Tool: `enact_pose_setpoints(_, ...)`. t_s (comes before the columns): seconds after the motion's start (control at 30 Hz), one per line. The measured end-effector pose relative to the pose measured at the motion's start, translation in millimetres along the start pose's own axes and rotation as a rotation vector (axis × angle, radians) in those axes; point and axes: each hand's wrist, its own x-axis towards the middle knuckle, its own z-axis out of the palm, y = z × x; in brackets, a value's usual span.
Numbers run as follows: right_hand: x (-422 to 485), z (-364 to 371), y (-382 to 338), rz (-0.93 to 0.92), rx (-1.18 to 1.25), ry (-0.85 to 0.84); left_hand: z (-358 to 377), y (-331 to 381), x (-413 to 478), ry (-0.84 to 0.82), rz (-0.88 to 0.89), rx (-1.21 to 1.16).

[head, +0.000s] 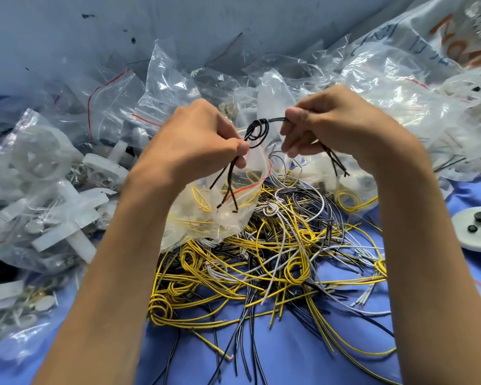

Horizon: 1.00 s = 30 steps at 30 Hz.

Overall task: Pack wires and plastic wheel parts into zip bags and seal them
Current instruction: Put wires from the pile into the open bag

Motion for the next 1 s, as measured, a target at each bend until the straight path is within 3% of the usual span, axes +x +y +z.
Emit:
enact_pose_setpoints(0.17,-5.7,-0.3,-4.4,0.006,0.172,-0.235,8.3,9.0,0.8,0.065,-0.015,-0.057)
enact_pose_setpoints(0.43,-9.3,5.9,-6.8,-0.052,0.201,-0.388,4.0,11.5,0.0,0.183,-0.078,-0.118)
enact_pose_setpoints(0.6,-7.5,16.0,-6.7,-0.06,0.099,-0.449,9.1,14.0,-1.3,0.065,-0.071,-0.019)
enact_pose_setpoints(0.8,-3.3,19.2,-9.1,-0.08,0.045,-0.315,8.9,9.9,2.0,0.06,-0.062,0.0)
enact_pose_setpoints(1.0,-5.9,26.1,-15.1,-0.037,0.083,-0.327,3.4,5.5,2.9,0.064,-0.062,0.014)
